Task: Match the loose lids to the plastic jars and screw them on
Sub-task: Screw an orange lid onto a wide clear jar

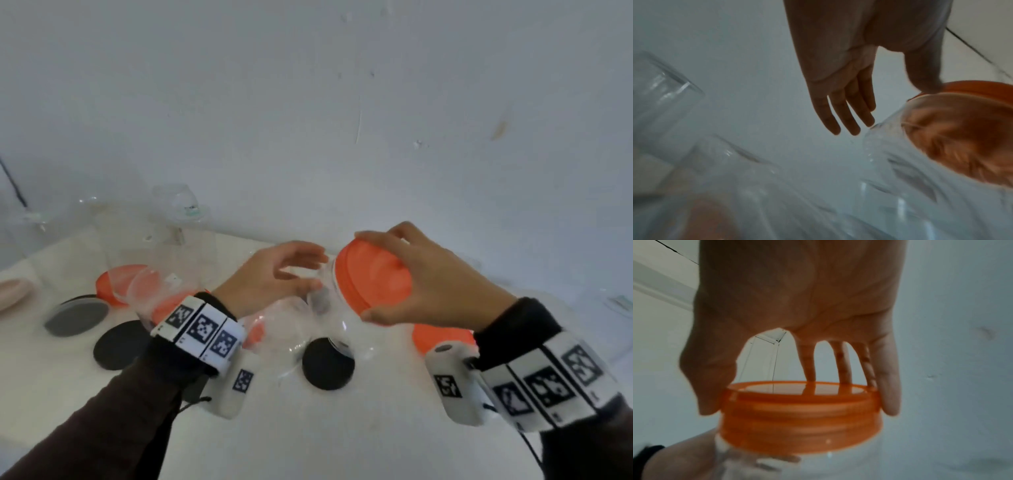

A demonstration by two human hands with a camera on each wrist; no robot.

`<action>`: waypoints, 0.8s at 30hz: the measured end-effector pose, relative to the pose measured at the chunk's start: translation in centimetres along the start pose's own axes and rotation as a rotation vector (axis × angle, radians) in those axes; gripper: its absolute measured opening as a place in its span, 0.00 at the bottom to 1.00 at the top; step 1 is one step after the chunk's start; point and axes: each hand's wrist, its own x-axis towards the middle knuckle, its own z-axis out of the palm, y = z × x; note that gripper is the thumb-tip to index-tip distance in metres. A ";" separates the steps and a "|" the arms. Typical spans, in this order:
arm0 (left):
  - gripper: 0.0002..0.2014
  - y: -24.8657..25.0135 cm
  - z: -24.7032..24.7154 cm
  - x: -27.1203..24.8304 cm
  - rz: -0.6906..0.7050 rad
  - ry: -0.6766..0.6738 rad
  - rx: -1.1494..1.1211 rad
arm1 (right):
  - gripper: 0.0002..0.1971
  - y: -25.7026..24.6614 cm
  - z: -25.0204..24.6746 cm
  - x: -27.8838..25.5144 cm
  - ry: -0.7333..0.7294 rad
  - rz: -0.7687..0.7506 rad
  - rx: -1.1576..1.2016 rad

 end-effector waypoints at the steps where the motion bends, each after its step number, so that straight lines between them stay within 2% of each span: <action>1: 0.21 -0.4 -1.0 0.9 0.009 0.097 0.015 | 0.47 0.1 -0.3 1.0 0.053 0.021 0.002; 3: 0.12 -1.9 -2.5 2.8 0.031 0.257 0.137 | 0.49 0.2 -0.6 3.3 0.145 0.059 0.001; 6: 0.09 -4.3 -3.4 5.5 0.059 0.342 0.343 | 0.49 0.6 -0.2 6.8 0.261 0.111 0.015; 9: 0.15 -6.7 -4.0 7.6 -0.010 0.261 0.558 | 0.49 1.0 0.5 10.1 0.291 0.171 0.023; 12: 0.25 -8.5 -4.6 8.5 -0.171 0.073 0.729 | 0.49 1.4 1.2 12.8 0.252 0.219 0.019; 17: 0.46 -10.3 -5.4 8.8 -0.357 -0.148 0.708 | 0.49 2.2 2.6 16.6 0.192 0.270 0.007; 19: 0.46 -10.4 -5.4 8.9 -0.388 -0.164 0.696 | 0.48 2.5 3.1 18.1 0.161 0.288 0.016; 24: 0.31 -10.5 -5.2 8.8 -0.354 -0.119 0.705 | 0.48 3.4 4.8 21.5 0.049 0.319 0.001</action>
